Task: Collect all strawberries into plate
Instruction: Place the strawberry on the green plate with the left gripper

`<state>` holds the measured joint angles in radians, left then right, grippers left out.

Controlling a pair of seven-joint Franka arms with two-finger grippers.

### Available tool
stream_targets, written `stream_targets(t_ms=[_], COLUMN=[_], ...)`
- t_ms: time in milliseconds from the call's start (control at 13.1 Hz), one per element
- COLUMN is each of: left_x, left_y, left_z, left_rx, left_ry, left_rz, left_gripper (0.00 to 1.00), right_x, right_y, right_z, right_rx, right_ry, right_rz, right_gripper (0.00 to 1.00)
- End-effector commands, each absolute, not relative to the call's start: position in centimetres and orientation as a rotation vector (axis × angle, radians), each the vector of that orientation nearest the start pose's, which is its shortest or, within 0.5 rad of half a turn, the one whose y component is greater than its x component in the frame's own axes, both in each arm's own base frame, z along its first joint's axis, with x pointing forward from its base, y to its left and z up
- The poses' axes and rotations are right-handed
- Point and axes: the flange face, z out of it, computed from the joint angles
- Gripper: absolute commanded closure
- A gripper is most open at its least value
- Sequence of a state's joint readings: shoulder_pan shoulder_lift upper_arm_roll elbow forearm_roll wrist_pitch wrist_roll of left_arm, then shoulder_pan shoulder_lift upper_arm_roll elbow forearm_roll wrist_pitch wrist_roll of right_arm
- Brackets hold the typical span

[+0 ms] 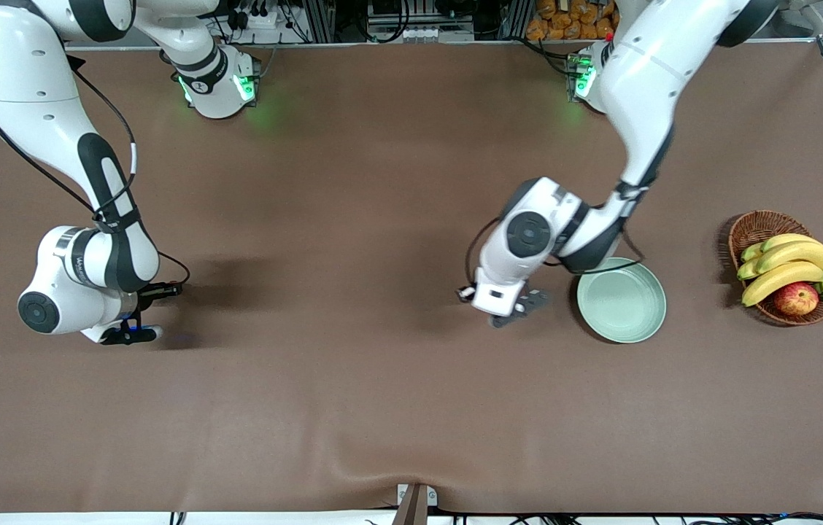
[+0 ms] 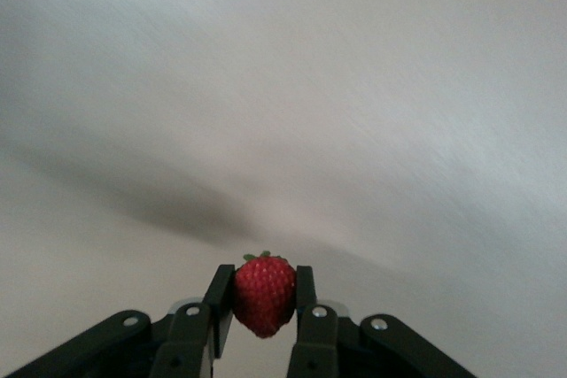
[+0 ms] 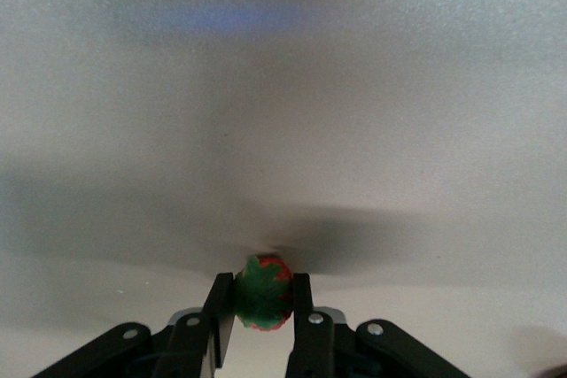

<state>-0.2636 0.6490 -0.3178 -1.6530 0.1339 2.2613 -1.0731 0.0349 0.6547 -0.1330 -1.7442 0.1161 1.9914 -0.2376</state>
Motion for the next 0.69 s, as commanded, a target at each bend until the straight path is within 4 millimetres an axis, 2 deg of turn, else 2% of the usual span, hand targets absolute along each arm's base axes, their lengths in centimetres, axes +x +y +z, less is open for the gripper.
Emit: stream_targets(t_ms=[0,153,306,458,535,611], left_x=[60.8,62.5,63.0,62.8,62.6,62.1], left_y=[-27.5,-20.4,-14.6,-10.5,-8.7,-7.6], left_z=[28.0,28.0,27.1,25.0,23.9,22.7], left_rx=[-3.061,-3.057,-3.062,-3.052,-3.027,-3.013], left_ry=[-0.613,-0.528,-0.420,-0.336,-0.307,-0.290], left_rz=[0.147,0.198,0.231,0.277,0.271,0.253], left_gripper=[1.00,1.00,1.00,1.00,1.00,0.90], right_x=[62.5,65.3,66.4,65.7,64.7,63.4], right_y=[-3.7,0.5,8.0,16.5,21.3,26.0], right_z=[19.4,22.9,25.8,27.1,27.0,26.8], right_rx=[-3.015,-3.012,-2.955,-2.873,-2.811,-2.747], right_ry=[-0.141,-0.141,0.012,0.210,0.287,0.345], right_rz=[0.537,0.414,0.384,0.398,0.431,0.456], right_gripper=[1.00,1.00,1.00,1.00,1.00,1.00])
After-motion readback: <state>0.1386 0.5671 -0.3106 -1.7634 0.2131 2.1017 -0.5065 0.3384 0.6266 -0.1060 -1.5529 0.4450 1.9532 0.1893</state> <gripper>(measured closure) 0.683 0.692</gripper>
